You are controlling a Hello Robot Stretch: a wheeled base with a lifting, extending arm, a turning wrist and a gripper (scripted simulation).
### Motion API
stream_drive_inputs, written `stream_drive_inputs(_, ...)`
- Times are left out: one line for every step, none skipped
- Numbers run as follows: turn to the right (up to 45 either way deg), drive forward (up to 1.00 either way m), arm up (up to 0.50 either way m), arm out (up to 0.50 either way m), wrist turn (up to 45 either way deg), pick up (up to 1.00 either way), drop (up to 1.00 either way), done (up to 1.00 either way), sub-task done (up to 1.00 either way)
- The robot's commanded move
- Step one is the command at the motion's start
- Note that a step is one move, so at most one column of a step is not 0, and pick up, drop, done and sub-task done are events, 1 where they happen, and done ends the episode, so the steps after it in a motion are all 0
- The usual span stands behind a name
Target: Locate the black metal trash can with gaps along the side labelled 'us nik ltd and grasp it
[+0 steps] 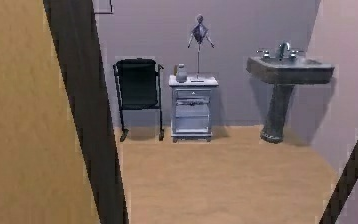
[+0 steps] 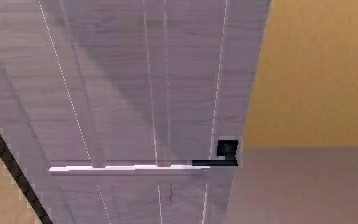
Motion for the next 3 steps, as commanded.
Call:
stream_drive_inputs(0.0,0.25,0.0,0.0,0.0,0.0,0.0,0.0,0.0)
stream_drive_inputs(0.0,0.75,0.0,0.0,0.0,0.0,0.0,0.0,0.0)
stream_drive_inputs(-45.0,0.0,0.0,0.0,0.0,0.0,0.0,0.0,0.0)
